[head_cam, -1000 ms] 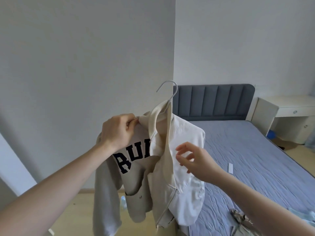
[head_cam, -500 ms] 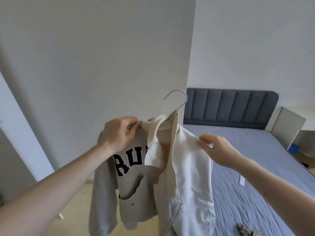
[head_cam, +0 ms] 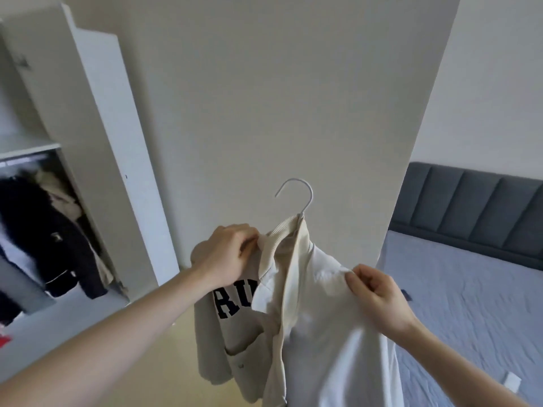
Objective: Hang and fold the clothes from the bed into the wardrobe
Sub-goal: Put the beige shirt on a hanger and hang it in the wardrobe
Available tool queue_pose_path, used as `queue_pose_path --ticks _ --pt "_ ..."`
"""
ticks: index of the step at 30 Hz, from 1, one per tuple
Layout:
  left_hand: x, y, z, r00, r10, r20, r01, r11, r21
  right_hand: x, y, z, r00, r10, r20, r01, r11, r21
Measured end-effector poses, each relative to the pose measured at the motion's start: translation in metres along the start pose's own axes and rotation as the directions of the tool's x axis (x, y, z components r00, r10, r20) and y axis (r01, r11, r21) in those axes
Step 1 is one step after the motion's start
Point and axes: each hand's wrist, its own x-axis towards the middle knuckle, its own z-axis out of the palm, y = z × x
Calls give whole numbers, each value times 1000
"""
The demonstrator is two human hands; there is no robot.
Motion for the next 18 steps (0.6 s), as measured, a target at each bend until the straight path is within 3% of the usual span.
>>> queue_pose_path --ticks 6,8,11,14,16,18 --pt "-33 -12 -23 991 -126 42 117 979 165 14 -2 48 993 -26 114 19 998 65" --pt "-49 -18 -35 978 -204 -51 209 968 139 21 -9 69 987 -42 155 29 996 85" --pt "-79 -27 -51 931 -303 -204 302 953 -36 34 -21 103 976 -69 208 52 995 86" --pt "-100 -40 -63 891 -454 -18 441 874 -204 48 -38 144 963 -99 252 79 993 90" --pt "-109 -52 -67 848 -524 81 529 827 -188 56 -52 174 955 -115 274 95 992 88" --pt "-116 -71 -71 803 -591 79 596 794 -119 62 -68 207 946 -139 292 117 989 94"
